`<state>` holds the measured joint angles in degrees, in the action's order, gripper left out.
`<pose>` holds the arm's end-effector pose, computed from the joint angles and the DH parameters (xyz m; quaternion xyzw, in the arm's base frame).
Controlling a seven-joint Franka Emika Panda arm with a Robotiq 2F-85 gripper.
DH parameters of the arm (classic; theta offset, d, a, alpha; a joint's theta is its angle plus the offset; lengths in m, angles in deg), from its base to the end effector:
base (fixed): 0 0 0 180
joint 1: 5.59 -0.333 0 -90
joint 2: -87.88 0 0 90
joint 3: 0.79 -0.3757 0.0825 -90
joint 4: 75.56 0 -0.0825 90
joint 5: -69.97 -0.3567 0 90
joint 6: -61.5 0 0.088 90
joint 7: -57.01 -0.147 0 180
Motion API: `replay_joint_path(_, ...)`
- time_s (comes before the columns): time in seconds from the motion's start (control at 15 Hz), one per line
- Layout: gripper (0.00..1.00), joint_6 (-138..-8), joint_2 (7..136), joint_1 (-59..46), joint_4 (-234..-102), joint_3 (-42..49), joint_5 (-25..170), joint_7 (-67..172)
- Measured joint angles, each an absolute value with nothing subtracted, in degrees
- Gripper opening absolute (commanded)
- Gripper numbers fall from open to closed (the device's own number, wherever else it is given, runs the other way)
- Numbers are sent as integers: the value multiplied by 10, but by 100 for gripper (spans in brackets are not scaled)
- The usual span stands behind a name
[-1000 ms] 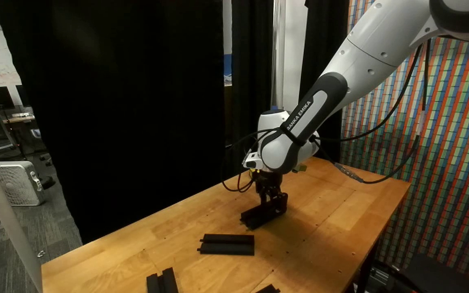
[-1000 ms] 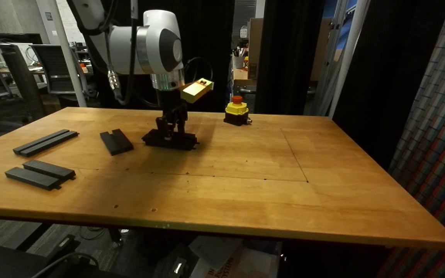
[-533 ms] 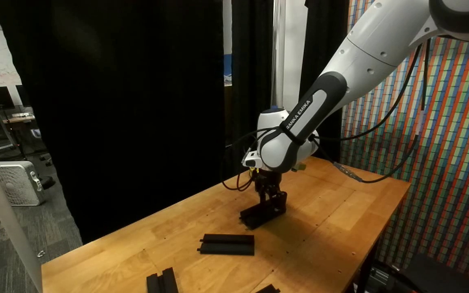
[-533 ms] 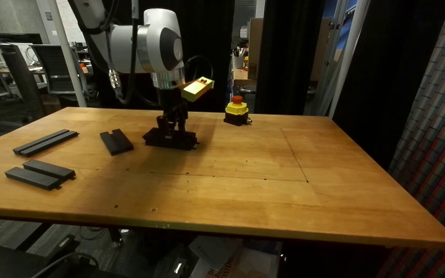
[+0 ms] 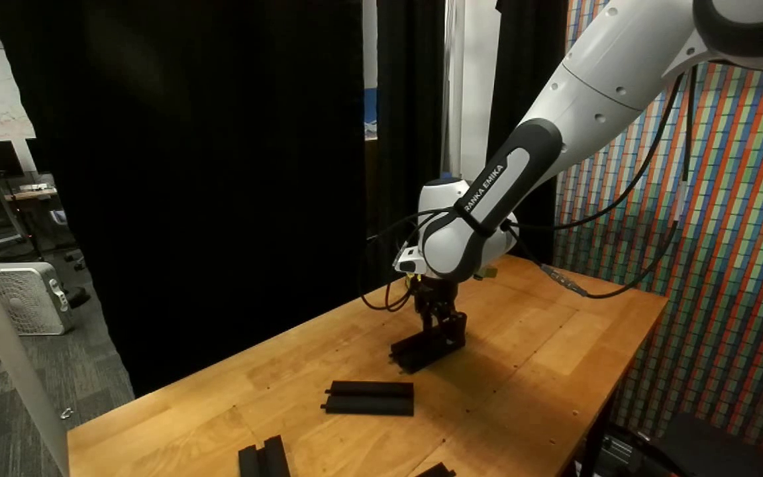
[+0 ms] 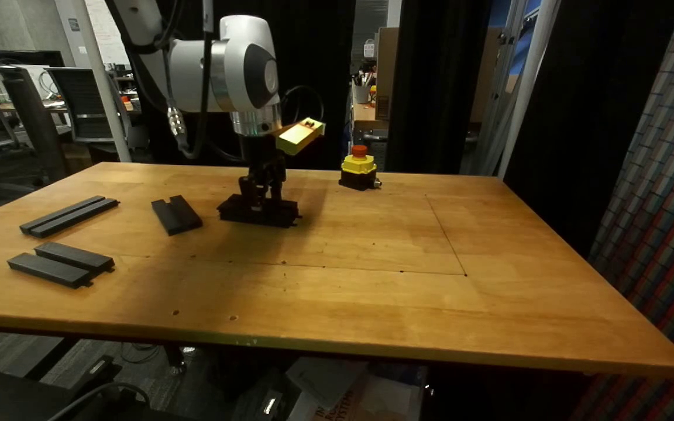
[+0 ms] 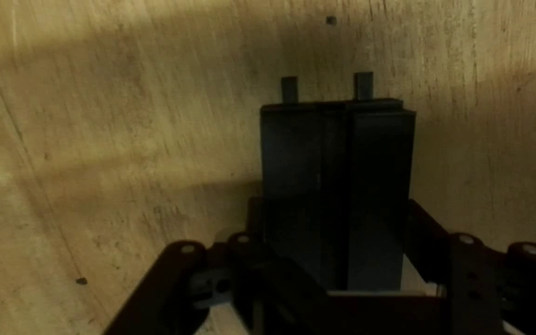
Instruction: Stack the black pieces together
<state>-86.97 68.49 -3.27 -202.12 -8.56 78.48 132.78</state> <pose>0.5628 0.0520 0.2694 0.7198 0.6935 0.0098 0.0289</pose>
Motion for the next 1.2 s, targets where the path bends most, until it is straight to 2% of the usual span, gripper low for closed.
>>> replay_joint_path(1.2,46,-870,685,-35,-2021,-80,800,1330)
